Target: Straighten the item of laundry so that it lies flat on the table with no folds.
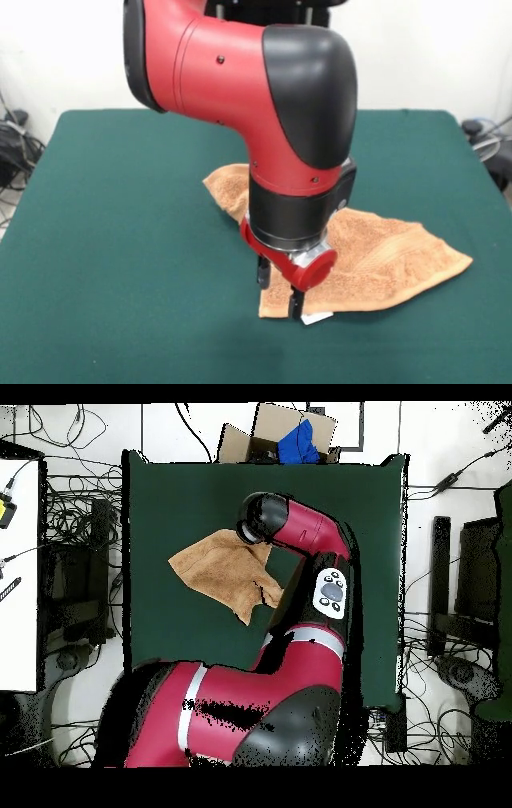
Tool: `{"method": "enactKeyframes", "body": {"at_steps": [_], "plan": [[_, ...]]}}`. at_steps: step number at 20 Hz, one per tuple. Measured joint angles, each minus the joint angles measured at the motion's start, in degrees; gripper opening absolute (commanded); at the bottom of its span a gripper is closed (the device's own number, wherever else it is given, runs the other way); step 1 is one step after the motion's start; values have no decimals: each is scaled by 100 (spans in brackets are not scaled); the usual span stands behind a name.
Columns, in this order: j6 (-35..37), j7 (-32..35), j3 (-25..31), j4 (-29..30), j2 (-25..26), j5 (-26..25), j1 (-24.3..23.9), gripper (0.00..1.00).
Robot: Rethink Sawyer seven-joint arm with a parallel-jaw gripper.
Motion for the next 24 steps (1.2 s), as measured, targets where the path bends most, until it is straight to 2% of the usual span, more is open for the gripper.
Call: {"method": "enactKeyframes", "body": {"at_steps": [13, 24], "plan": [[-274, 0, 294, 38, 232, 0, -73, 100], [-581, 0, 528, 451, 72, 0, -99, 100]]}}
